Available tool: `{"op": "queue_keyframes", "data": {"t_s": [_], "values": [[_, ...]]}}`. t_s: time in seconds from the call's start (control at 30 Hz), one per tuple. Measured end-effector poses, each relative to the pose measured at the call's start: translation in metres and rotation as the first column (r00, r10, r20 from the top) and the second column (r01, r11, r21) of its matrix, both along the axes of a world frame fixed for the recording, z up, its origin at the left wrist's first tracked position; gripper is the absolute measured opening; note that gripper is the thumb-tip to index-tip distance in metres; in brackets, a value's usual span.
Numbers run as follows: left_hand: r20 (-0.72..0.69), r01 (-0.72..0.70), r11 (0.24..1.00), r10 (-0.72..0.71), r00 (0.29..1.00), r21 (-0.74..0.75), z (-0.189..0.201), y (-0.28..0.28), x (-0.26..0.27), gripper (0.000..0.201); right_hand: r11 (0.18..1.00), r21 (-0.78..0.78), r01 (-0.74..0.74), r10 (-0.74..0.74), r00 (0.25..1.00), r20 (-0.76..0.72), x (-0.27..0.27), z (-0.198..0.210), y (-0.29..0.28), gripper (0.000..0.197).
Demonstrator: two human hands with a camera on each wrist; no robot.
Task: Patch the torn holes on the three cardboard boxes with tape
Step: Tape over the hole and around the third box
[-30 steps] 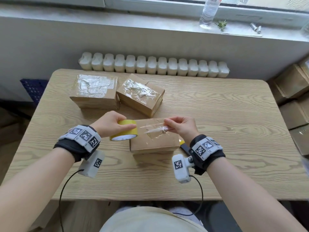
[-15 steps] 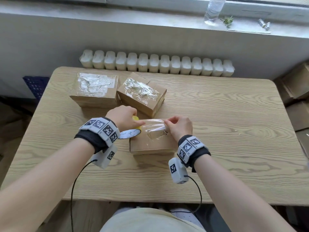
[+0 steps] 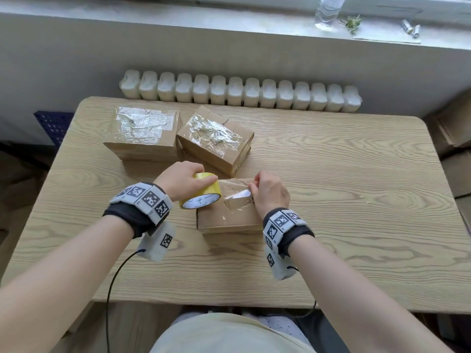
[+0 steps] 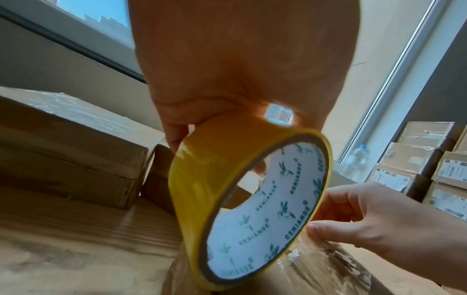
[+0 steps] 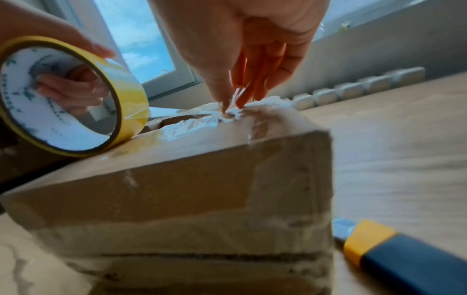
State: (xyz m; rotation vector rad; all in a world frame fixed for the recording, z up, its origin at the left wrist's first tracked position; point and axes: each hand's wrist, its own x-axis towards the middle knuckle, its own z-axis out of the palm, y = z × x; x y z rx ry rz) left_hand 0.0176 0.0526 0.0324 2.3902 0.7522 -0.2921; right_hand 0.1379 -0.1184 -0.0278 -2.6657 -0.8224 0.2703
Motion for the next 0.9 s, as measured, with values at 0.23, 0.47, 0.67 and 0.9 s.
{"op": "queue_keyframes", "data": {"t_s": [0.23, 0.47, 0.67, 0.9], "values": [[0.013, 0.004, 0.999, -0.004, 1.0, -0.032, -0.002, -0.001, 0.003, 0.052, 0.973, -0.22, -0.069, 0.118, 0.969, 0.218, 0.001, -0.005, 0.002, 0.012], [0.066, -0.124, 0.967, 0.142, 0.988, -0.223, -0.01, -0.002, -0.001, 0.051, 0.993, -0.093, 0.077, -0.072, 0.996, 0.061, 0.014, 0.005, -0.013, 0.066], [0.129, -0.146, 0.951, 0.187, 0.974, -0.272, -0.011, -0.005, -0.002, 0.054, 0.925, 0.074, -0.373, 0.374, 0.928, 0.009, -0.01, -0.005, -0.022, 0.056], [0.203, -0.092, 0.91, 0.187, 0.961, -0.405, -0.012, 0.002, -0.014, 0.044, 0.85, -0.104, -0.516, 0.514, 0.857, -0.051, -0.025, -0.023, -0.02, 0.075]]}}
